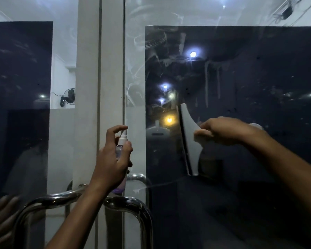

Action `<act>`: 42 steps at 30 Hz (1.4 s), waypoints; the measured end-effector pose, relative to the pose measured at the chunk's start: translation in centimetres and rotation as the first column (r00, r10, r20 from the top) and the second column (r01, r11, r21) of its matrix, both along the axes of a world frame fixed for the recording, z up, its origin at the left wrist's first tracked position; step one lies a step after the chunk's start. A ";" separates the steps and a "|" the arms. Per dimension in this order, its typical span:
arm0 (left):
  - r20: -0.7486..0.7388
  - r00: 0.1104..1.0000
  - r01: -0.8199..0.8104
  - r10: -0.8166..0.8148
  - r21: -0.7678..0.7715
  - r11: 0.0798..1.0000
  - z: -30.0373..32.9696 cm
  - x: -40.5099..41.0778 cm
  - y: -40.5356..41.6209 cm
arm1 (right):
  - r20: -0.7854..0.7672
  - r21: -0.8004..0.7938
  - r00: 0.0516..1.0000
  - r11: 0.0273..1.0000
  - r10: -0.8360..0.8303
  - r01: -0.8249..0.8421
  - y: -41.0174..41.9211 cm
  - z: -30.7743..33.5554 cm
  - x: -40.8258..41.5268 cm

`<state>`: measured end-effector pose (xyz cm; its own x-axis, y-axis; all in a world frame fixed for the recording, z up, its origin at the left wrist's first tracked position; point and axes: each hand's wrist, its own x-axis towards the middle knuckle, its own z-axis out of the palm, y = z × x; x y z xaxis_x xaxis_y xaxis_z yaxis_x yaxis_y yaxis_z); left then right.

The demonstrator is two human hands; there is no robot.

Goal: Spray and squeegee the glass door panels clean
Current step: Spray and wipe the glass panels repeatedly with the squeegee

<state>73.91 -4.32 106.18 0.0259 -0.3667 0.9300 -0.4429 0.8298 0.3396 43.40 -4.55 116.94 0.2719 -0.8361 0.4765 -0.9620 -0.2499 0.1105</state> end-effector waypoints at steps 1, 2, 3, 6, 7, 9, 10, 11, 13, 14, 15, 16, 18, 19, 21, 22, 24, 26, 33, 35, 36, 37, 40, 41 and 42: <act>0.003 1.000 -0.001 0.001 0.005 1.000 0.0 -0.4 0.0 | -0.003 -0.035 1.000 0.999 0.014 -0.014 -0.2 0.0 1.2; 0.008 1.000 0.001 -0.001 0.009 1.000 0.0 -0.8 -0.1 | -0.016 -0.053 0.999 0.998 0.032 -0.033 -0.4 -0.1 3.1; 0.014 1.000 0.007 -0.007 0.012 1.000 0.1 -1.3 -0.1 | -0.026 -0.059 0.998 0.997 0.056 -0.057 -0.7 -0.5 5.0; 0.004 1.000 0.015 -0.015 0.022 1.000 0.2 -2.6 0.0 | -0.011 -0.054 0.990 0.988 0.143 -0.143 -1.2 -1.4 8.8; 0.001 1.000 0.019 -0.019 0.025 1.000 0.2 -2.9 0.0 | 0.011 -0.053 0.988 0.987 0.154 -0.154 -1.3 -1.5 8.4; -0.002 1.000 0.019 -0.019 0.026 0.999 0.1 -3.0 0.1 | 0.041 -0.032 0.994 0.994 0.106 -0.104 -1.3 -1.6 5.2; -0.004 1.000 0.014 -0.014 0.026 1.000 0.0 -2.9 0.2 | 0.048 -0.032 0.997 0.997 0.065 -0.063 -1.2 -1.7 2.9; -0.005 1.000 0.007 -0.007 0.030 1.000 0.0 -2.8 0.3 | 0.061 -0.038 0.998 0.999 0.032 -0.029 -1.1 -1.9 0.6; -0.017 1.000 -0.006 0.007 0.040 0.999 -0.1 -2.9 0.7 | 0.101 -0.040 0.995 0.999 -0.004 0.008 -0.4 -2.2 -3.0; -0.019 1.000 -0.011 0.011 0.038 0.999 0.0 -2.9 0.8 | 0.122 -0.044 0.993 0.999 -0.010 0.016 -0.2 -2.4 -3.9; -0.022 1.000 -0.020 0.021 0.039 0.999 -0.1 -3.0 1.0 | 0.140 -0.058 0.990 0.998 0.001 0.007 -0.1 -2.5 -4.2; -0.025 0.999 -0.029 0.030 0.042 0.999 -0.1 -3.2 1.2 | 0.150 -0.080 0.988 0.997 0.020 -0.008 0.0 -2.7 -3.9; -0.033 0.999 -0.023 0.025 0.049 0.999 -0.1 -3.9 1.6 | 0.156 -0.099 0.986 0.994 0.054 -0.039 -0.1 -3.3 -1.6; -0.031 0.999 -0.016 0.017 0.051 0.999 -0.2 -4.3 1.7 | 0.167 -0.083 0.982 0.994 0.087 -0.074 -0.4 -3.8 0.3; -0.037 0.999 -0.012 0.013 0.044 0.999 -0.2 -4.9 2.1 | 0.193 -0.038 0.965 0.984 0.178 -0.174 -1.3 -5.5 4.8; -0.051 0.998 -0.025 0.027 0.031 0.999 -0.4 -5.3 2.4 | 0.202 -0.032 0.954 0.975 0.223 -0.221 -1.6 -6.5 6.7; -0.083 0.994 -0.071 0.072 0.006 0.997 -0.6 -5.4 2.7 | 0.224 -0.063 0.932 0.959 0.284 -0.277 -1.8 -8.6 9.0; -0.118 0.988 -0.105 0.104 -0.002 0.994 -0.9 -5.1 2.8 | 0.232 -0.077 0.930 0.958 0.285 -0.275 -2.1 -10.4 8.6; -0.132 0.983 -0.126 0.126 0.003 0.992 -1.9 -4.8 3.7 | 0.137 -0.093 0.983 0.989 0.123 -0.111 -2.0 -11.9 -1.3; -0.116 0.986 -0.123 0.123 0.013 0.992 -2.0 -4.9 4.0 | 0.142 -0.122 0.979 0.984 0.148 -0.131 -1.7 -11.8 -0.7; -0.112 0.987 -0.117 0.117 0.013 0.993 -2.0 -4.8 4.0 | 0.158 -0.127 0.972 0.980 0.173 -0.153 -1.5 -11.8 0.2; -0.115 0.988 -0.107 0.108 0.012 0.994 -2.0 -4.7 4.2 | 0.176 -0.120 0.964 0.976 0.201 -0.182 -1.4 -11.8 1.5; -0.111 0.988 -0.104 0.103 -0.001 0.995 -1.8 -3.9 4.5 | 0.216 -0.037 0.935 0.959 0.283 -0.281 -1.9 -12.4 6.2; -0.104 0.988 -0.113 0.112 -0.005 0.994 -1.7 -3.5 4.6 | 0.239 -0.005 0.919 0.946 0.315 -0.323 -2.2 -12.6 7.7; -0.098 0.988 -0.116 0.115 -0.006 0.993 -1.7 -3.1 4.8 | 0.261 0.021 0.904 0.934 0.340 -0.357 -2.4 -12.9 9.1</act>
<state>70.76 0.45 104.50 0.1584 -0.3452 0.9251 -0.5014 0.7790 0.3765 52.54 -6.91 104.05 0.4314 -0.7421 0.5130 -0.8062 -0.5724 -0.1500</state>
